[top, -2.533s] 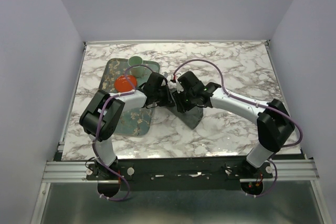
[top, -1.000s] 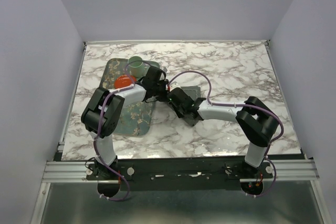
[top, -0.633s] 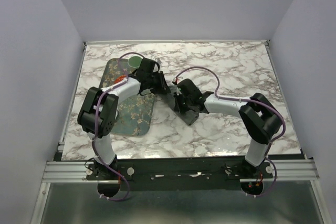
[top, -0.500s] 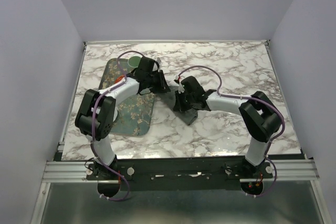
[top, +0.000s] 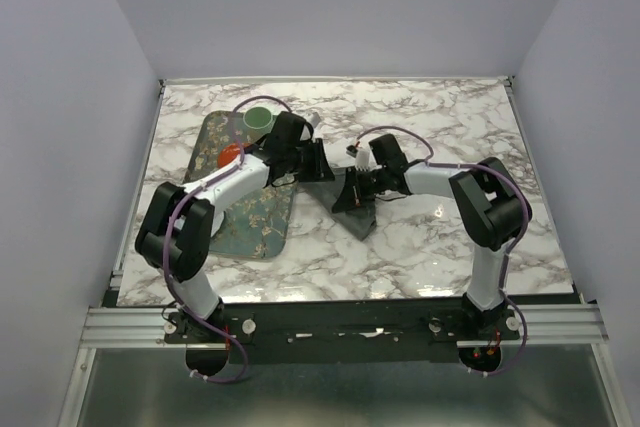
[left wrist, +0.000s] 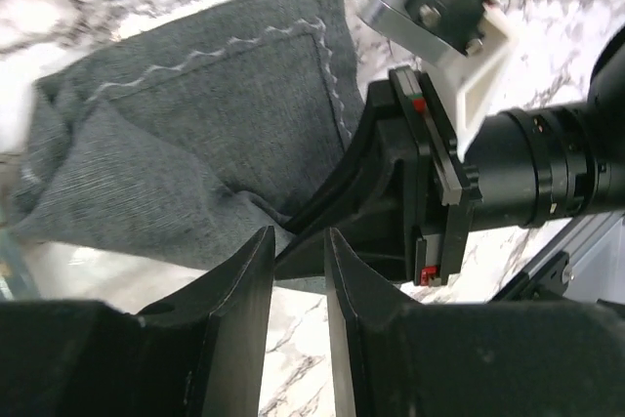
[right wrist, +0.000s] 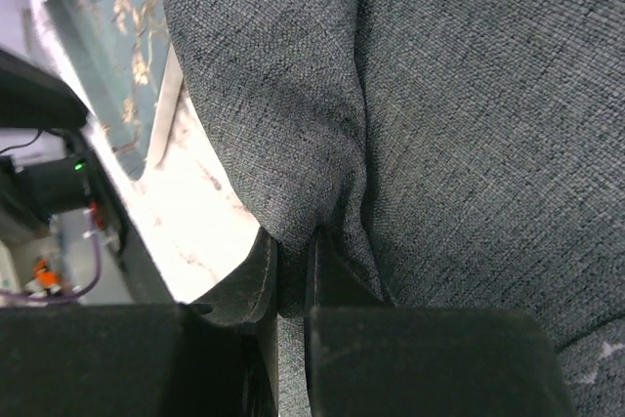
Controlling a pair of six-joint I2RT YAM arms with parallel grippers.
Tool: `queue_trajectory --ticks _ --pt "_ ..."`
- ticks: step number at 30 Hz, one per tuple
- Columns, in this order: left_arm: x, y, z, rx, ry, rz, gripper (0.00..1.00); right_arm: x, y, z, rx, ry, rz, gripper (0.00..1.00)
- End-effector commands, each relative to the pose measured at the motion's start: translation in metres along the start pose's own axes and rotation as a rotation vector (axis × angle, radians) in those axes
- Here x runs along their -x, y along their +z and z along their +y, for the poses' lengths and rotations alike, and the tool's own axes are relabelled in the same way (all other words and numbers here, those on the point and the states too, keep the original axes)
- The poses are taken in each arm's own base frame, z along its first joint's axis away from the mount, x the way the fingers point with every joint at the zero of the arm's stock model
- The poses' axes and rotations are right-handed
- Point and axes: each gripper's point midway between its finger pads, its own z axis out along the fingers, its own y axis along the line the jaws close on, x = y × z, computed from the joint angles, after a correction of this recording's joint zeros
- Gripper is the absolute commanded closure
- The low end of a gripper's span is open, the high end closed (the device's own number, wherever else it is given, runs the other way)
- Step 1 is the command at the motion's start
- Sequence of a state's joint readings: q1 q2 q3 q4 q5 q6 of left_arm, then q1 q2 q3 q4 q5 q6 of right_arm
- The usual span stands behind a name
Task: Fold the napkin, place the utensils inside, and roll it up
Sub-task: Roll the napkin with the utensil
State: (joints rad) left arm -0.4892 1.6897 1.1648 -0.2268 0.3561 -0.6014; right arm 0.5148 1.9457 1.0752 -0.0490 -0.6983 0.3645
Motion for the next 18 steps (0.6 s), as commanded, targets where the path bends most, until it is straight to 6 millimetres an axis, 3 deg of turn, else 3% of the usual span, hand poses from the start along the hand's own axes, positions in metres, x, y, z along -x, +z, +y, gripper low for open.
queue_trajectory --ticks 1,2,6,11,16,18 --pt "-0.015 0.016 -0.006 0.001 0.039 0.040 0.65 -0.074 0.002 -0.019 -0.012 0.211 0.212 0.99" --pt "-0.022 0.025 -0.007 0.004 0.042 0.070 0.65 -0.074 0.002 -0.019 -0.012 0.213 0.212 0.99" --pt "-0.010 0.045 -0.011 0.007 0.023 0.069 0.70 -0.075 0.002 -0.022 -0.029 0.230 0.187 0.99" --pt "-0.019 0.070 0.008 0.073 -0.014 0.120 0.80 -0.073 -0.002 -0.016 -0.029 0.279 0.125 0.99" --pt "-0.021 0.069 0.007 0.064 -0.016 0.094 0.82 -0.090 -0.005 -0.022 -0.051 0.331 0.079 0.99" --pt "-0.011 0.059 -0.002 0.049 0.014 0.052 0.81 -0.090 -0.006 -0.021 -0.047 0.345 0.052 0.99"
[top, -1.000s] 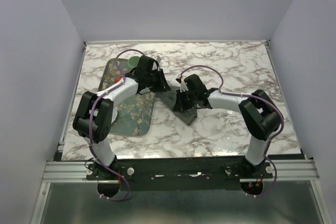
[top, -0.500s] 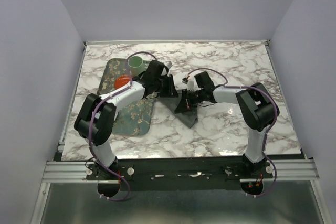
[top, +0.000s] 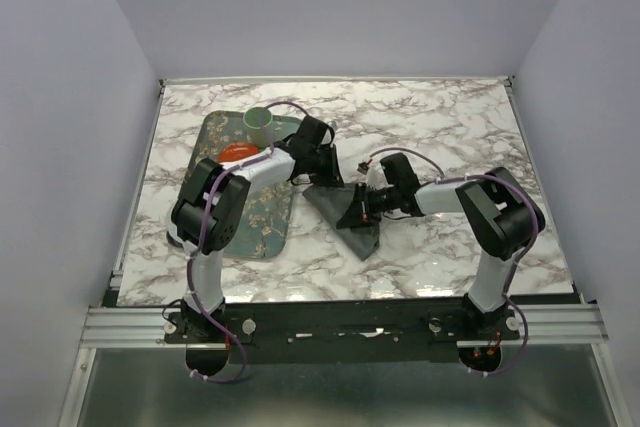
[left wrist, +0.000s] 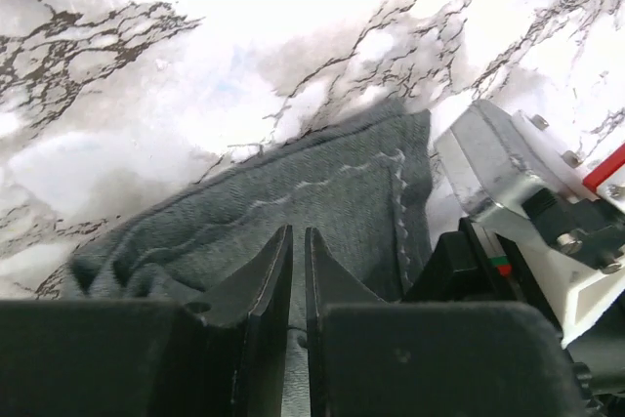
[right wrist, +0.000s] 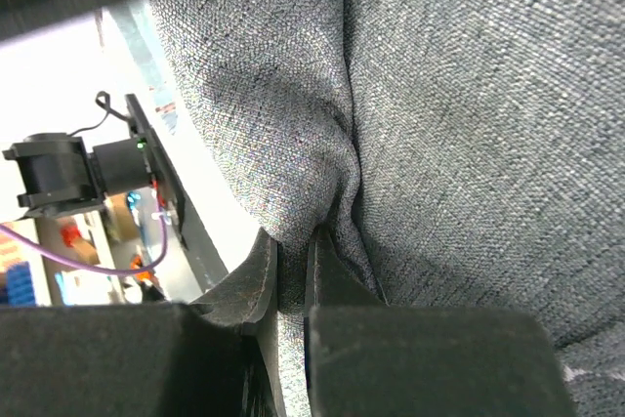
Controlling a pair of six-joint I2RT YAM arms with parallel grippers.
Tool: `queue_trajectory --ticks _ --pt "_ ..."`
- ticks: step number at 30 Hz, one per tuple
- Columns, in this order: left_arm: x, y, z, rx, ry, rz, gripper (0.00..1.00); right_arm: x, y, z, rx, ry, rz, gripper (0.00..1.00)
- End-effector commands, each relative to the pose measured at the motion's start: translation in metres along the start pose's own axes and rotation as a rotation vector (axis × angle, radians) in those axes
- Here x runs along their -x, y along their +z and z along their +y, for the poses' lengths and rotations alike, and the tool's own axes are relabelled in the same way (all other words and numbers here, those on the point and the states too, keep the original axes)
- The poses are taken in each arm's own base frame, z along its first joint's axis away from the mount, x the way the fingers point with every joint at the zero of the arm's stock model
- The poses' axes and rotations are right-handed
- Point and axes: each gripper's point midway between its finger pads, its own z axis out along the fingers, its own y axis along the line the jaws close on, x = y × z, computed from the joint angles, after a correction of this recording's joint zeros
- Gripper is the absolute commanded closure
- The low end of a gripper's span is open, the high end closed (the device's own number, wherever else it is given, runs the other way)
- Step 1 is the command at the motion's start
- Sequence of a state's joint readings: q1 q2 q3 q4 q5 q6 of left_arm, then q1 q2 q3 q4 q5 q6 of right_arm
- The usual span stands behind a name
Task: Fold the napkin, place the utensils inside, and roll it up
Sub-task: Roll the napkin with the utensil
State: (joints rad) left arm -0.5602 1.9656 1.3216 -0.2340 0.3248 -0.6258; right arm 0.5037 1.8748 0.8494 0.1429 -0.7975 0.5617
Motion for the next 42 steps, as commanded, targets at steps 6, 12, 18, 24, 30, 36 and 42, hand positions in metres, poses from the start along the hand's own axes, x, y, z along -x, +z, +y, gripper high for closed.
queue_trajectory --ticks 6,12,18,24,30,36,42 --pt "0.016 -0.043 -0.039 -0.042 0.092 -0.100 0.76 -0.052 -0.005 -0.041 -0.128 0.228 -0.043 1.00" --pt "-0.012 -0.063 -0.031 0.014 0.074 -0.074 0.68 -0.037 0.000 -0.031 -0.108 0.193 -0.012 0.99" --pt "-0.041 -0.078 -0.015 0.071 0.036 -0.050 0.69 -0.032 0.004 -0.031 -0.110 0.161 0.047 0.95" --pt "-0.046 -0.070 -0.011 0.066 0.021 -0.036 0.76 -0.032 0.007 -0.031 -0.099 0.148 0.082 0.93" --pt "-0.046 -0.054 -0.011 0.052 0.013 -0.017 0.81 -0.034 0.005 -0.033 -0.099 0.148 0.103 0.93" --pt "-0.049 -0.038 0.002 0.077 0.007 -0.020 0.84 -0.026 0.004 -0.031 -0.097 0.111 0.097 0.92" --pt "-0.063 -0.030 0.033 0.171 -0.008 -0.010 0.88 -0.025 -0.006 -0.031 -0.160 0.078 0.100 0.79"
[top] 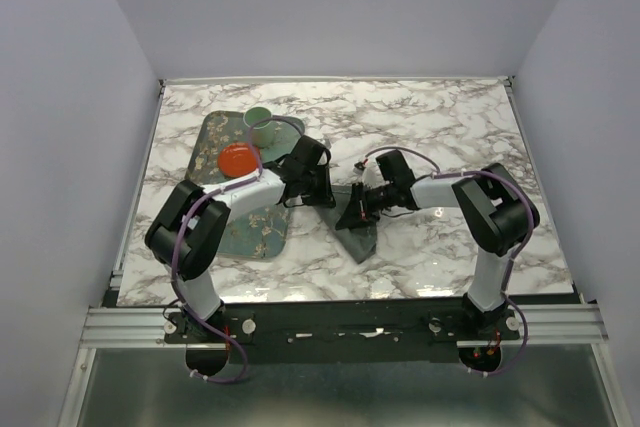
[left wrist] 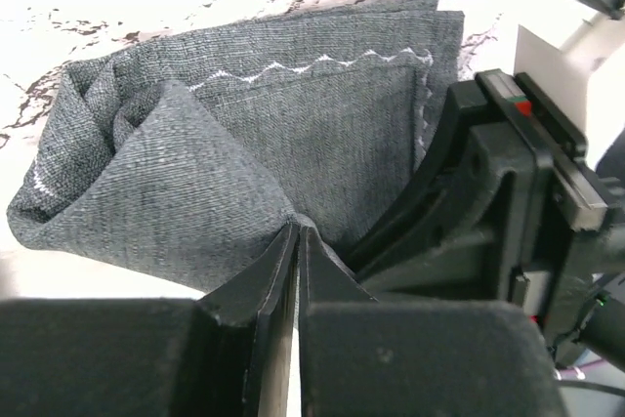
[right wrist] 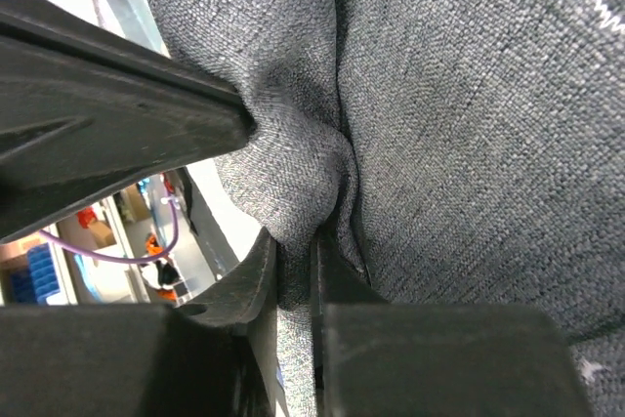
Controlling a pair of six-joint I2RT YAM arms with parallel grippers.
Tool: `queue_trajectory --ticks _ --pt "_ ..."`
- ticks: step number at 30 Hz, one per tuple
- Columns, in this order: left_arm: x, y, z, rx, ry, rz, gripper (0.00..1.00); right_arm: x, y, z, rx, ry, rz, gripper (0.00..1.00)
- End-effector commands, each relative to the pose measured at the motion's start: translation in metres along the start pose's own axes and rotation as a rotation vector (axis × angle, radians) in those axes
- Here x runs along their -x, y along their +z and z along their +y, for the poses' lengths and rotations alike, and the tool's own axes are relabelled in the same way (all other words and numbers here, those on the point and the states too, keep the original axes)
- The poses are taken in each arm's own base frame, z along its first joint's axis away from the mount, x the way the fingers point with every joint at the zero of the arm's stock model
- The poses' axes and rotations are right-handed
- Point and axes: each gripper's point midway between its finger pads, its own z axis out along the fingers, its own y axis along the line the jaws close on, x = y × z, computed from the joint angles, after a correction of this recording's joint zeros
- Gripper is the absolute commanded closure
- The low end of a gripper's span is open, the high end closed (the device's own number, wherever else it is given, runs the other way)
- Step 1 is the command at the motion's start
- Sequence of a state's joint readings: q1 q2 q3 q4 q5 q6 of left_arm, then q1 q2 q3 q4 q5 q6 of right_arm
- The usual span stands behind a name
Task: Fold the napkin, place the utensils inside, and roll it up
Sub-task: Roll the napkin with the utensil
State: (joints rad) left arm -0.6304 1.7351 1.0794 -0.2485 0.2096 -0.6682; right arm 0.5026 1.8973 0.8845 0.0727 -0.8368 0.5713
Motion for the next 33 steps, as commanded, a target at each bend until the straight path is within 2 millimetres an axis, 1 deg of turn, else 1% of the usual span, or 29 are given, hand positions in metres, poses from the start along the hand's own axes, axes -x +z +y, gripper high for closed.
queue_trajectory --ticks 1,3,5,6,7,10,11,14,15,16,19,20,21,22,24,27,28,29,32,33 --pt "-0.013 0.014 0.033 0.104 -0.010 0.005 0.88 -0.011 -0.008 -0.030 -0.175 0.008 0.029 0.78" --pt "-0.015 0.018 0.039 0.119 -0.010 0.008 0.89 -0.010 -0.013 -0.030 -0.201 -0.022 0.036 0.74" --pt "-0.018 0.019 0.045 0.132 -0.011 0.011 0.89 -0.001 -0.019 -0.023 -0.217 -0.062 0.014 0.72" --pt "-0.019 0.020 0.048 0.145 -0.010 0.008 0.89 -0.002 -0.023 -0.025 -0.248 -0.075 0.021 0.71" --pt "-0.021 0.021 0.051 0.149 -0.011 0.010 0.90 0.000 -0.026 -0.024 -0.259 -0.087 0.016 0.70" --pt "-0.022 0.025 0.055 0.155 -0.013 0.013 0.90 0.011 -0.040 -0.014 -0.296 -0.142 -0.012 0.65" --pt "-0.024 0.027 0.057 0.159 -0.013 0.018 0.91 0.014 -0.044 -0.007 -0.299 -0.162 -0.025 0.62" --pt "-0.024 0.028 0.058 0.157 -0.012 0.017 0.91 0.018 -0.054 0.002 -0.334 -0.211 -0.041 0.59" --pt "-0.025 0.029 0.059 0.158 -0.013 0.020 0.91 0.019 -0.059 0.008 -0.359 -0.248 -0.055 0.55" --pt "-0.025 0.030 0.059 0.158 -0.012 0.019 0.91 0.021 -0.060 0.013 -0.366 -0.274 -0.062 0.53" --pt "-0.023 0.029 0.059 0.157 -0.012 0.017 0.91 0.017 -0.054 0.025 -0.407 -0.357 -0.064 0.47" --pt "-0.022 0.029 0.059 0.156 -0.013 0.015 0.91 0.015 -0.051 0.026 -0.426 -0.380 -0.065 0.46" --pt "-0.022 0.029 0.059 0.157 -0.013 0.018 0.91 0.015 -0.046 0.025 -0.494 -0.425 -0.089 0.43" --pt "-0.022 0.029 0.059 0.157 -0.012 0.019 0.91 0.015 -0.044 0.026 -0.521 -0.448 -0.103 0.42" --pt "-0.023 0.030 0.060 0.155 -0.016 0.021 0.91 0.019 -0.037 0.027 -0.587 -0.493 -0.144 0.41" --pt "-0.025 0.032 0.061 0.154 -0.023 0.028 0.91 0.020 -0.029 0.026 -0.638 -0.521 -0.173 0.41" --pt "-0.025 0.032 0.061 0.152 -0.024 0.030 0.91 0.023 -0.030 0.025 -0.668 -0.529 -0.190 0.41" --pt "-0.025 0.032 0.061 0.151 -0.025 0.029 0.91 0.022 -0.028 0.023 -0.676 -0.538 -0.184 0.42" --pt "-0.026 0.033 0.063 0.153 -0.028 0.032 0.91 0.020 -0.020 0.025 -0.688 -0.580 -0.177 0.44" --pt "-0.025 0.033 0.062 0.152 -0.027 0.027 0.91 0.016 -0.013 0.025 -0.688 -0.596 -0.158 0.45"
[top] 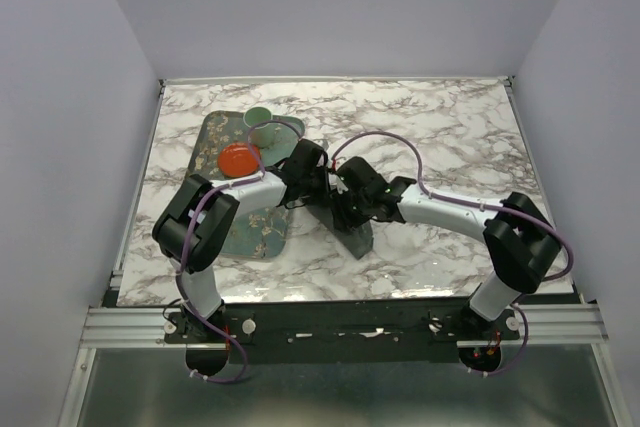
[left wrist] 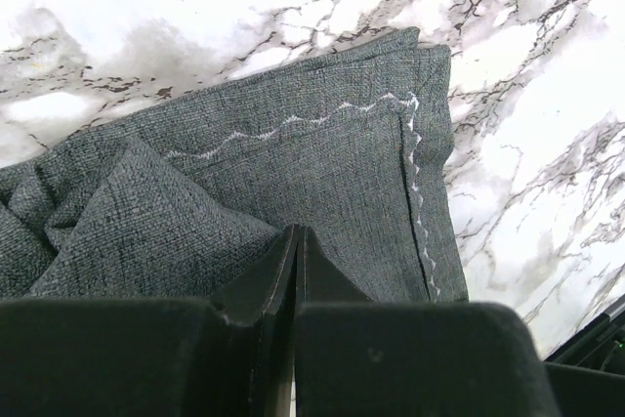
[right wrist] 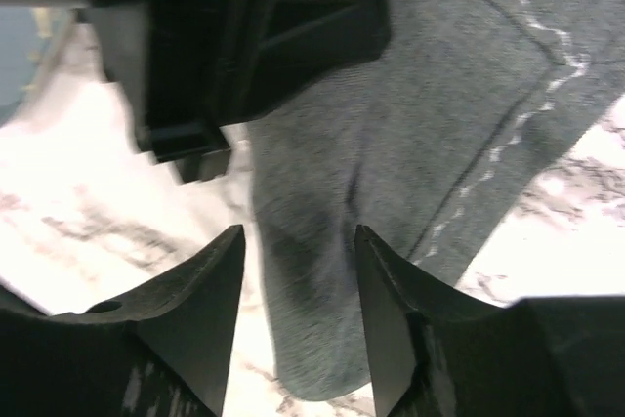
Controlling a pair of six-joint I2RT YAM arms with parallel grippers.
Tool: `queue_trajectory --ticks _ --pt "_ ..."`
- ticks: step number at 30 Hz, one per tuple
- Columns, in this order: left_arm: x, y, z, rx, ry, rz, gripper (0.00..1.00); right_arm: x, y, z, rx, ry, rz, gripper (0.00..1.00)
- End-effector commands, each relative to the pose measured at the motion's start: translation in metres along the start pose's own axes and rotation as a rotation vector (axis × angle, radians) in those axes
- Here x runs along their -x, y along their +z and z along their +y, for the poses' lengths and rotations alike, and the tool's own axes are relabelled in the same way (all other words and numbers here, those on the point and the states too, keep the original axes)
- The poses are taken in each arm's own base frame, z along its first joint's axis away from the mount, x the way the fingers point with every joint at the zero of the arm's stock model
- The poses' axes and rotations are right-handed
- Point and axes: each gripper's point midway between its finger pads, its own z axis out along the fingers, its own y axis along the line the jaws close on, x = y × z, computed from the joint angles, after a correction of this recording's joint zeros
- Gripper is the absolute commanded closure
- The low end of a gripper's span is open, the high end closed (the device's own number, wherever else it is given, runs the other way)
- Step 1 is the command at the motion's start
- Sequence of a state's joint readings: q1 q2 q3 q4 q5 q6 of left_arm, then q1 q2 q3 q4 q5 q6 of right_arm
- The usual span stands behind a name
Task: Fold the napkin, place the utensils inside, and roll it up
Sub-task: Roll the napkin with the utensil
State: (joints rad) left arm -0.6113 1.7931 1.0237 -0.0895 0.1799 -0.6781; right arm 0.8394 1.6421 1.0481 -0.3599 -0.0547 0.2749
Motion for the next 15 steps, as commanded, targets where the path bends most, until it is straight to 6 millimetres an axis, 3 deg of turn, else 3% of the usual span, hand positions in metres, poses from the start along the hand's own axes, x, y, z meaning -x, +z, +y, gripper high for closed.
queue_trajectory --ticks 1,7,11,15 --pt "-0.032 0.008 0.047 0.149 -0.010 0.089 0.91 0.005 0.014 -0.006 -0.103 -0.064 -0.023 0.46" --pt "-0.032 0.008 0.047 0.146 -0.012 0.089 0.91 0.004 0.017 -0.005 -0.155 -0.081 -0.016 0.58" --pt "-0.034 0.008 0.050 0.150 -0.015 0.095 0.92 0.016 0.001 -0.009 -0.194 -0.100 -0.031 0.56" --pt "-0.033 0.009 0.048 0.143 -0.016 0.095 0.92 0.025 -0.011 0.005 -0.129 -0.101 -0.057 0.51"
